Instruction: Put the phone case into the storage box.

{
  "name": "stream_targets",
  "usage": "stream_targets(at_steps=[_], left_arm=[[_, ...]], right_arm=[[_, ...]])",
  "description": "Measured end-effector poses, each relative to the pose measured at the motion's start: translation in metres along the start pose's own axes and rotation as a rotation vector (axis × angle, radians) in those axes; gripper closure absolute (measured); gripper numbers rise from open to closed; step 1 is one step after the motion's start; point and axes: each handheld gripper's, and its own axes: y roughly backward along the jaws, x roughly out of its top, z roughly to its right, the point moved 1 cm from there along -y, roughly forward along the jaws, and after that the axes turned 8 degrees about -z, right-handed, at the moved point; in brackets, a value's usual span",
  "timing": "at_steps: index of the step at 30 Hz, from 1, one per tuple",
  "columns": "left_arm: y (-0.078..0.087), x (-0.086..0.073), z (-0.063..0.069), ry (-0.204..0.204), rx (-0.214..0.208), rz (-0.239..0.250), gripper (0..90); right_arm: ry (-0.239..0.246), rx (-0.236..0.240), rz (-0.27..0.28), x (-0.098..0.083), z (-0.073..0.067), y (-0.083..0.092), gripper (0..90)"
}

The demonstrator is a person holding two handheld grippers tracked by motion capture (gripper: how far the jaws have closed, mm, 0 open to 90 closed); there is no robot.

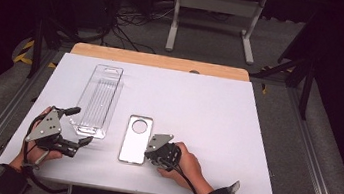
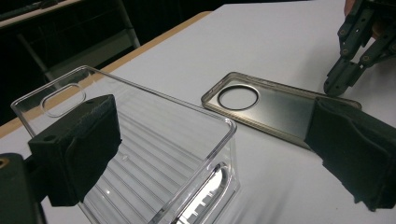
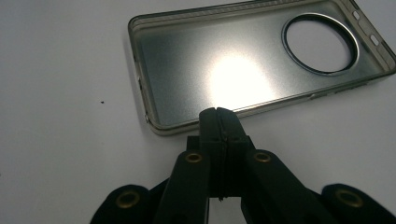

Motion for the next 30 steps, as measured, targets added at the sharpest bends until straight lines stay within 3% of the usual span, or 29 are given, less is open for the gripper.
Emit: stream_targets(at_steps=[7,14,21,23,25,29,30], left_arm=[[0.0,0.0,0.0,0.0,-0.004,-0.004,4.0],[-0.001,0.0,0.001,-0.003,-0.005,-0.007,4.0],[-0.002,0.001,0.001,-0.01,-0.004,-0.011,4.0],[-0.002,0.001,0.002,-0.009,0.0,-0.008,4.0],[-0.003,0.001,0.002,-0.011,0.0,-0.01,4.0],[-0.003,0.001,0.002,-0.015,-0.009,-0.018,3.9],[-0.003,0.001,0.002,-0.015,-0.009,-0.018,3.9]], right_arm=[[0.007,0.002,0.021,0.0,0.002,0.001,84.2],[-0.028,-0.049,0.063,0.0,0.017,0.011,70.1],[-0.058,-0.118,0.071,0.011,0.042,0.022,48.1],[-0.084,-0.117,0.077,0.015,0.053,0.026,39.6],[-0.097,-0.133,0.074,0.02,0.063,0.027,36.9],[-0.107,-0.102,0.016,0.034,0.085,0.021,22.0],[-0.107,-0.102,0.016,0.034,0.085,0.021,22.0]])
